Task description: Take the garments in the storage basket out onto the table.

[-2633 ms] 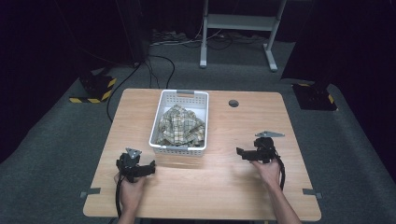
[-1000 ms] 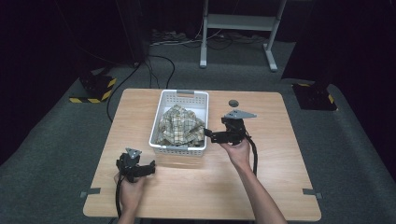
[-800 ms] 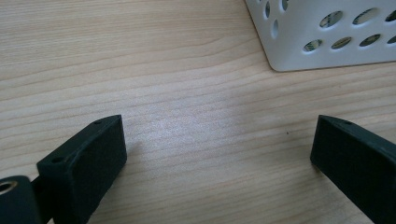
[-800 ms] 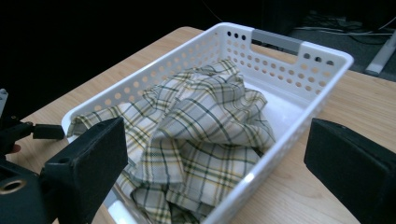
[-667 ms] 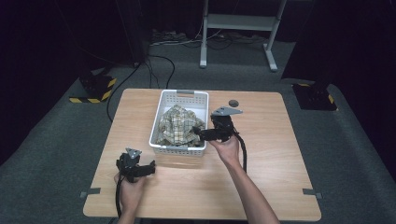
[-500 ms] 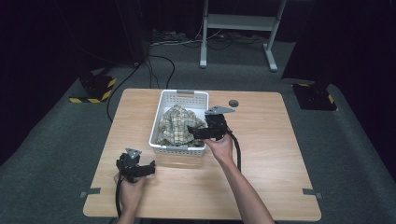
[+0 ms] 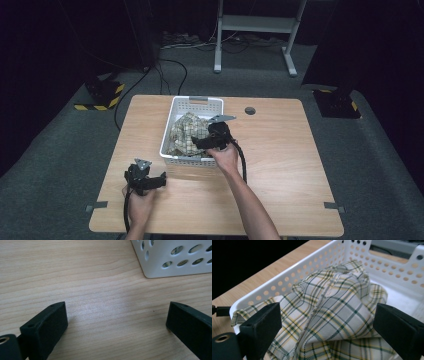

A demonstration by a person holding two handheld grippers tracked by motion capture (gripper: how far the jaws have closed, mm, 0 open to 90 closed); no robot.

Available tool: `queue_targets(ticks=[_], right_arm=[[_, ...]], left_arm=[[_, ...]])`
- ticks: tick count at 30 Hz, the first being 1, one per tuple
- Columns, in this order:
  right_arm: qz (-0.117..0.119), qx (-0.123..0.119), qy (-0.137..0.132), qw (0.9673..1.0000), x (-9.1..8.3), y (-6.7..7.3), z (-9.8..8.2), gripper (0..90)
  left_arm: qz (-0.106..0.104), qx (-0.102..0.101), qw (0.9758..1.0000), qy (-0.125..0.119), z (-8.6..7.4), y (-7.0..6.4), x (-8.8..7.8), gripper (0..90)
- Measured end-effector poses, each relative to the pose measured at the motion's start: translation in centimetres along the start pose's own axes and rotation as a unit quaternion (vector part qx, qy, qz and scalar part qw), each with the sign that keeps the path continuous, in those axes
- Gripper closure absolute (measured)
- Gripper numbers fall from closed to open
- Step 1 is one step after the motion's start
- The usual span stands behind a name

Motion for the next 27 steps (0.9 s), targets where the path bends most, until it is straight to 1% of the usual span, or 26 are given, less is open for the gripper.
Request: queue_targets(ticks=[2,6,8,9,10,12,13,14,18,19,21,22,24,27], right_arm=[[0.007,0.000,0.005,1.0000,0.4,0.3,-0.1,9.9],[0.014,-0.010,0.016,0.9997,1.2,1.3,-0.2,12.6],[0.014,-0.017,0.023,0.9995,1.5,1.8,-0.4,15.0],[0.011,-0.023,0.028,0.9993,1.6,1.9,-0.5,17.1],[0.003,-0.030,0.033,0.9990,1.7,2.0,-0.6,19.7],[0.003,-0.030,0.037,0.9989,1.7,2.0,-0.6,24.1],[0.003,-0.031,0.038,0.9988,1.7,2.0,-0.7,27.8],[-0.001,-0.034,0.041,0.9986,1.7,2.1,-0.8,33.0],[-0.020,-0.052,0.054,0.9970,1.9,2.2,-1.1,46.2],[-0.024,-0.053,0.059,0.9965,2.0,2.2,-1.2,50.6],[-0.030,-0.049,0.066,0.9961,2.2,2.0,-1.3,57.5],[-0.031,-0.042,0.070,0.9962,2.2,1.9,-1.4,61.1],[-0.035,-0.032,0.072,0.9963,2.2,1.6,-1.4,68.2],[-0.044,-0.025,0.073,0.9960,2.2,1.2,-1.5,78.2]], left_arm=[[0.000,0.000,1.0000,0.000,0.0,0.0,0.0,3.9],[0.000,0.000,1.0000,0.000,0.0,0.0,0.0,3.9],[0.000,0.000,1.0000,0.000,0.0,0.0,0.0,3.9],[0.000,0.000,1.0000,0.000,0.0,0.0,0.0,3.9],[0.000,0.000,1.0000,0.000,0.0,0.0,0.0,3.9],[0.000,0.000,1.0000,0.000,0.0,0.0,0.0,3.9],[0.000,0.000,1.0000,0.000,0.0,0.0,0.0,3.9],[0.000,0.000,1.0000,0.000,0.0,0.0,0.0,3.9],[0.000,0.000,1.0000,0.000,0.0,0.0,0.0,3.9],[0.000,0.000,1.0000,0.000,0.0,0.0,0.0,3.9],[0.000,0.000,1.0000,0.000,0.0,0.0,0.0,3.9],[0.000,0.000,1.0000,0.000,0.0,0.0,0.0,3.9],[0.001,0.000,1.0000,0.000,0.0,0.0,0.0,4.0],[0.001,0.000,1.0000,0.000,0.0,0.0,0.0,4.0]])
Point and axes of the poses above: each handheld gripper's, and its own axes: x roughly forward along the jaws, z roughly out of its top, y roughly to its left, the point moved 10 cm from there along x, roughly forward along the jaws, and after that the axes turned 10 degrees about y, right-handed, at the moved point
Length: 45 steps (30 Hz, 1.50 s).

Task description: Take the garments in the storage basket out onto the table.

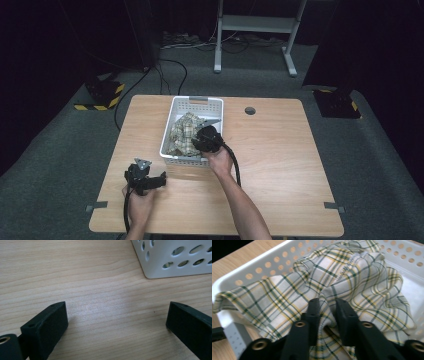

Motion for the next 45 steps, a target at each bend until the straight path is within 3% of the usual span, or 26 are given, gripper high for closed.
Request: queue_targets(ticks=[3,6,15,21,34,45], right_arm=[[0.002,0.002,0.000,1.0000,-0.1,-0.2,-0.2,86.5],[0.005,0.000,-0.009,1.0000,-0.5,-0.1,0.1,87.8],[0.028,0.010,-0.029,0.9991,-2.3,-0.6,0.6,88.0],[0.046,0.013,-0.051,0.9976,-4.5,-0.8,1.5,88.1],[0.054,0.014,-0.090,0.9944,-8.3,-1.6,3.1,88.5],[0.056,0.015,-0.119,0.9912,-10.5,-1.3,4.9,88.7]], left_arm=[[0.000,-0.001,1.0000,0.000,0.0,0.0,0.0,4.0],[0.000,0.000,1.0000,0.000,0.0,0.0,0.0,4.0],[0.000,0.000,1.0000,0.000,0.0,0.0,0.0,3.9],[0.001,0.000,1.0000,0.000,0.0,0.0,0.0,3.9],[0.001,0.000,1.0000,0.000,0.0,0.0,0.0,3.9],[0.001,0.001,1.0000,0.000,0.0,0.0,0.0,3.9]])
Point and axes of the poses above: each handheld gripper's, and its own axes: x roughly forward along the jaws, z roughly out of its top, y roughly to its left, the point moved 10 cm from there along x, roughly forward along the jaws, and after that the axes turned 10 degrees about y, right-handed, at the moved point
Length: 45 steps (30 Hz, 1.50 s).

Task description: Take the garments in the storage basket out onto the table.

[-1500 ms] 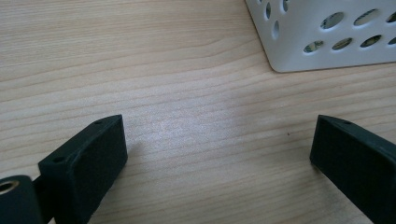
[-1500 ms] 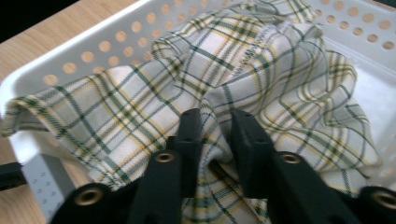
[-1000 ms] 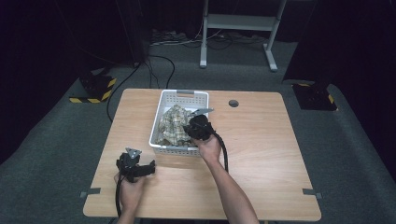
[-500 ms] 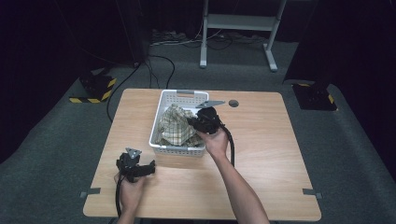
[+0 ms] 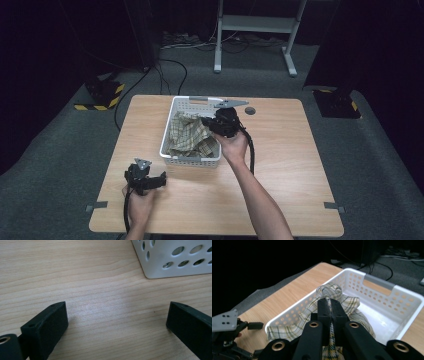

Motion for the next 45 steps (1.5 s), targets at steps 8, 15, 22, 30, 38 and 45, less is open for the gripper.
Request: queue_targets(ticks=[8,15,22,30,38,45], right_arm=[[0.000,-0.009,-0.026,0.9996,-1.8,0.5,1.8,88.7],[-0.002,-0.019,-0.043,0.9989,-3.2,0.8,3.1,88.7],[-0.005,-0.026,-0.060,0.9978,-4.6,1.1,4.4,88.7],[-0.006,-0.032,-0.071,0.9969,-5.8,1.2,5.1,88.7],[-0.008,-0.036,-0.088,0.9955,-7.3,1.2,6.1,88.8],[-0.016,-0.037,-0.100,0.9941,-8.5,0.9,6.8,88.8]], left_arm=[[0.000,-0.001,1.0000,-0.001,0.0,0.0,0.0,3.9],[0.000,-0.001,1.0000,-0.001,0.0,0.0,0.0,3.9],[0.000,-0.001,1.0000,-0.001,0.0,0.0,0.0,3.9],[0.000,-0.002,1.0000,-0.001,0.0,0.0,0.0,3.9],[0.000,-0.001,1.0000,-0.001,0.0,0.0,0.0,3.9],[0.000,-0.001,1.0000,-0.001,0.0,0.0,0.0,3.9]])
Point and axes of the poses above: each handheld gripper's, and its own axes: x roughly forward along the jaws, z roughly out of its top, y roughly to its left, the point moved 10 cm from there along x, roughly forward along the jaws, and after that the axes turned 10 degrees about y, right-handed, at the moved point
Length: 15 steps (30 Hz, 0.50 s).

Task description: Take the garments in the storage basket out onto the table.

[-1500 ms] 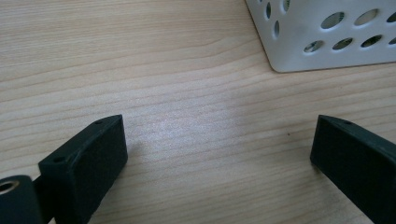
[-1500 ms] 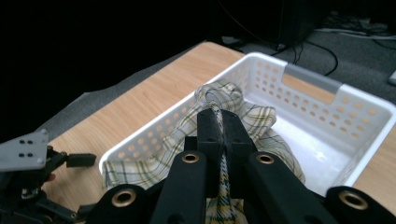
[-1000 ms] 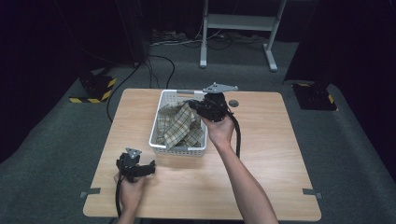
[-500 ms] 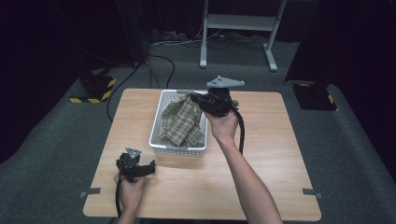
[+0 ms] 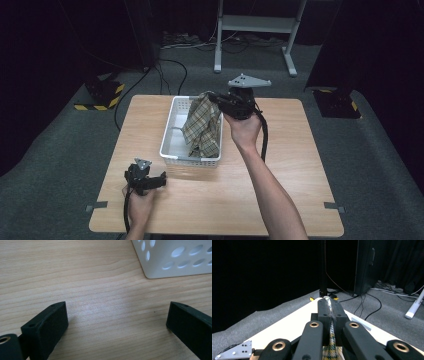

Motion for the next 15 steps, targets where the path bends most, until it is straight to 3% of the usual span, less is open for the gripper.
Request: queue_targets(ticks=[15], right_arm=[[-0.007,0.001,-0.035,0.9994,-2.6,-0.7,1.8,88.8]], left_arm=[[0.000,-0.001,1.0000,0.000,0.0,0.0,0.0,3.9]])
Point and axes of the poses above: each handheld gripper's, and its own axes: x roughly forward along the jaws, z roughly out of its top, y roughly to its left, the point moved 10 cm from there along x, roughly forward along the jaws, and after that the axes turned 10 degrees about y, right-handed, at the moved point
